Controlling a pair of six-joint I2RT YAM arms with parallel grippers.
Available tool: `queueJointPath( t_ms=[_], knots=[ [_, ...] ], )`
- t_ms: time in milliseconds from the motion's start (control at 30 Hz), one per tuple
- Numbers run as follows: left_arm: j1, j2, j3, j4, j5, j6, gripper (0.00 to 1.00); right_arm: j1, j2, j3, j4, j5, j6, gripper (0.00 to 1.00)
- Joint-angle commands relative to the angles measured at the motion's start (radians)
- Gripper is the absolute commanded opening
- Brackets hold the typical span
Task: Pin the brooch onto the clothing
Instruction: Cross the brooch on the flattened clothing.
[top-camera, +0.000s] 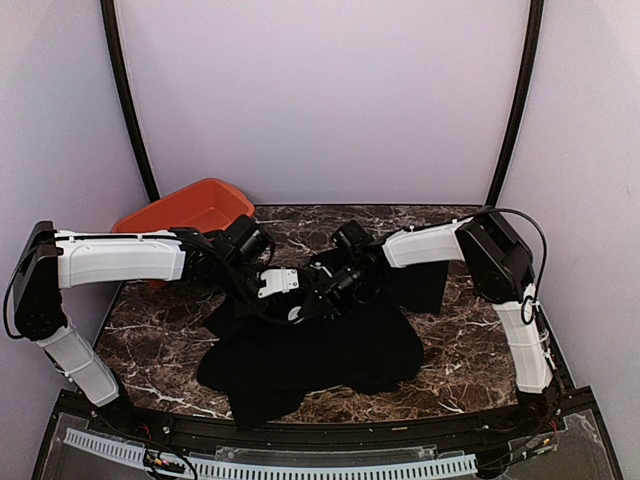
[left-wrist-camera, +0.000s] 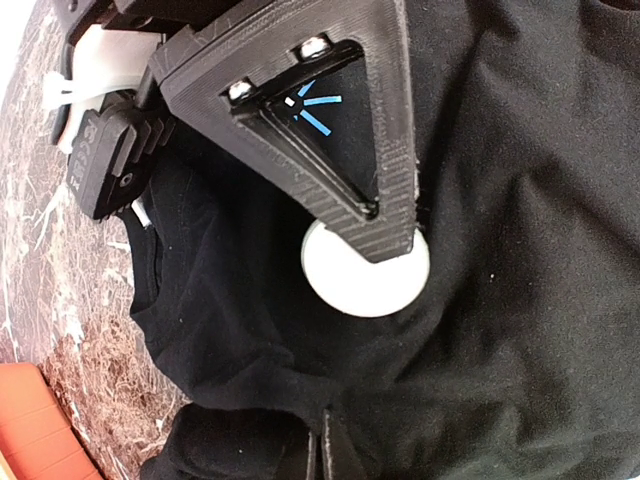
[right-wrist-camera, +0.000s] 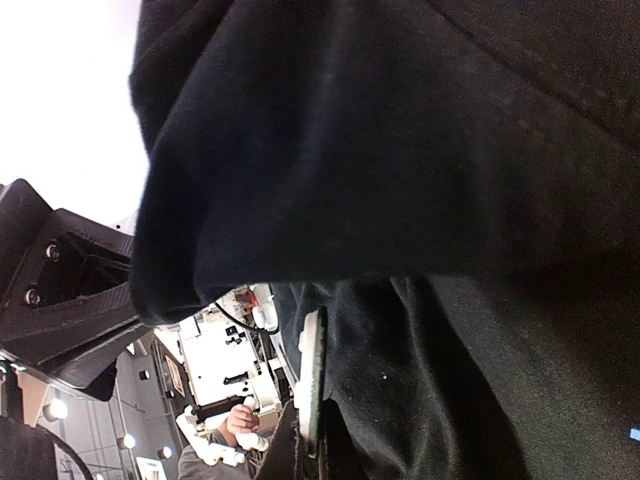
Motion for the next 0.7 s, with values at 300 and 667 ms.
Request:
queueJointPath(
  t_ms=[300,667],
  knots=[
    [-0.006,-0.030,-0.011,0.001,0.033,-0.004,0.01,0.015,0.025,0.076,0.017,-0.004,0.017,0.00],
    [-0.007,-0.040,-0.014,0.006,0.039,-0.003,0.01,0.016,0.047,0.106,0.004,-0.013,0.020,0.00]
  ],
)
